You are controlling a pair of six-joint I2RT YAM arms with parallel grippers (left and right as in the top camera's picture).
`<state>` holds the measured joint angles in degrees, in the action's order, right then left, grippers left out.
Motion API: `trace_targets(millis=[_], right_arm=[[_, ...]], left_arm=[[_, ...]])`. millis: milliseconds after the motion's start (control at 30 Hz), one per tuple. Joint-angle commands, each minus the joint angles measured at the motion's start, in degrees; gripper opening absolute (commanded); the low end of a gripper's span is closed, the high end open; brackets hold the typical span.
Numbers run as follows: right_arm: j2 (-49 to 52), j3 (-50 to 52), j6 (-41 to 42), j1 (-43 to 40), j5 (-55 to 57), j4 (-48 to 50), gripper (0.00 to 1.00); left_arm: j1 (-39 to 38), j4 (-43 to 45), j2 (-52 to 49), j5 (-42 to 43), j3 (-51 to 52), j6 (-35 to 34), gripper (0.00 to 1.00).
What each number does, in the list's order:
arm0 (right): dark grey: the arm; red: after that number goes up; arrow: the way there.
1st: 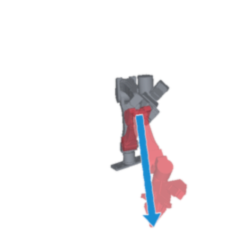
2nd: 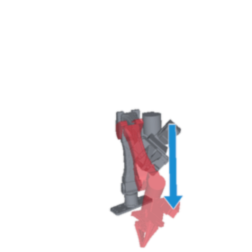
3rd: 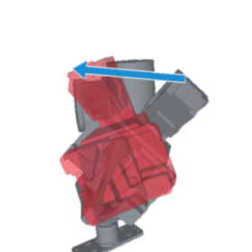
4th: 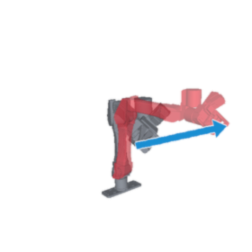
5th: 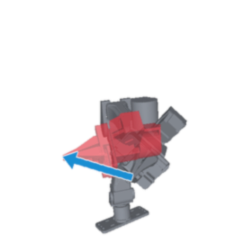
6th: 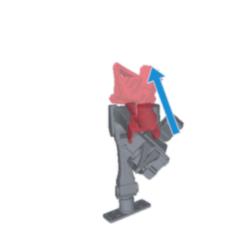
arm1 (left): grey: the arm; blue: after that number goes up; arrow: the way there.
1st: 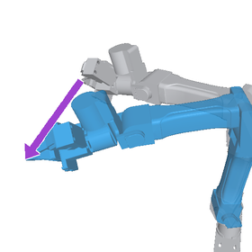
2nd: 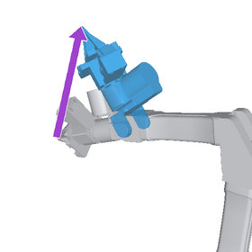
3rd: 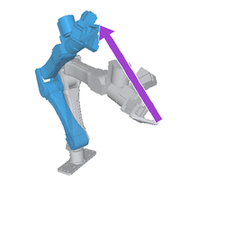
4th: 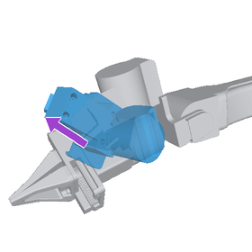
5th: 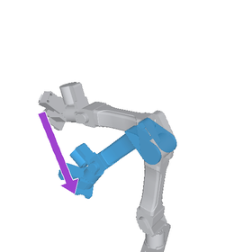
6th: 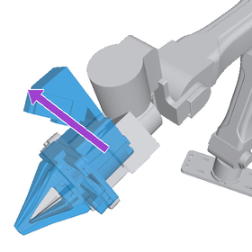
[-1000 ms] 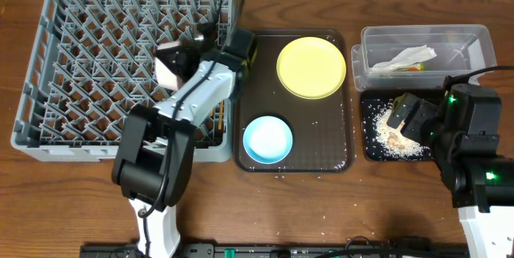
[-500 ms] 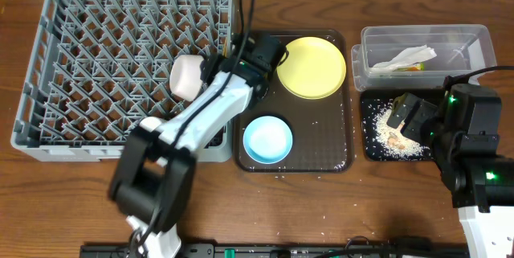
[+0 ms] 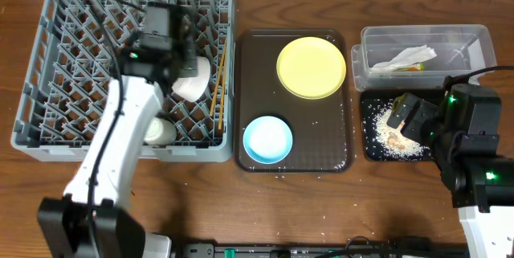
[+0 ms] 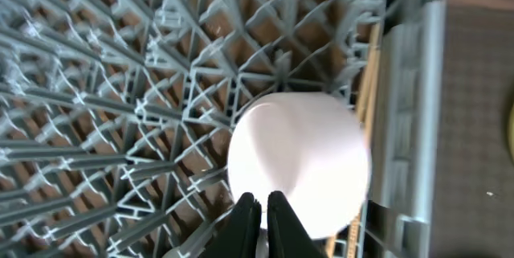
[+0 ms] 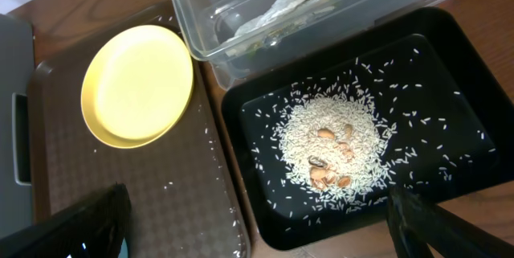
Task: Sort waste into correct bins and load items into the dishwasher
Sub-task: 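Carry the pink bowl into the grey rack and release it, then move the left gripper to the blue bowl and grasp its rim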
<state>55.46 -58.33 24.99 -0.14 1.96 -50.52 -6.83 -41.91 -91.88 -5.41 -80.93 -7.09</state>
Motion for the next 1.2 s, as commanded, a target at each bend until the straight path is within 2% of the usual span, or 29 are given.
trace_targets(millis=[0, 200, 600, 833, 967, 1067, 1167], right_arm=[[0.0, 0.0, -0.2, -0.6, 0.6, -0.1, 0.99], [0.0, 0.0, -0.2, -0.6, 0.6, -0.1, 0.99], [0.0, 0.0, -0.2, -0.6, 0.6, -0.1, 0.99], [0.0, 0.0, -0.2, -0.6, 0.6, -0.1, 0.99], [0.0, 0.0, -0.2, -0.6, 0.6, -0.1, 0.99], [0.0, 0.0, -0.2, -0.6, 0.6, -0.1, 0.99], [0.0, 0.0, -0.2, -0.6, 0.6, -0.1, 0.99]], left_arm=[[4.9, 1.1, -4.7, 9.8, 0.4, 1.3, 0.08], [6.4, 2.0, -10.8, 25.0, 0.4, 5.2, 0.08], [2.9, 1.4, -10.9, 25.8, 0.2, 6.8, 0.08], [0.2, -1.9, -1.2, 32.7, -1.9, 6.1, 0.12], [-6.8, -8.0, 2.0, 30.8, -1.8, 3.6, 0.13], [-14.4, -10.3, 1.6, 23.6, 0.7, -0.2, 0.14], [-20.4, -9.8, 0.9, 16.7, 4.4, -4.9, 0.1]])
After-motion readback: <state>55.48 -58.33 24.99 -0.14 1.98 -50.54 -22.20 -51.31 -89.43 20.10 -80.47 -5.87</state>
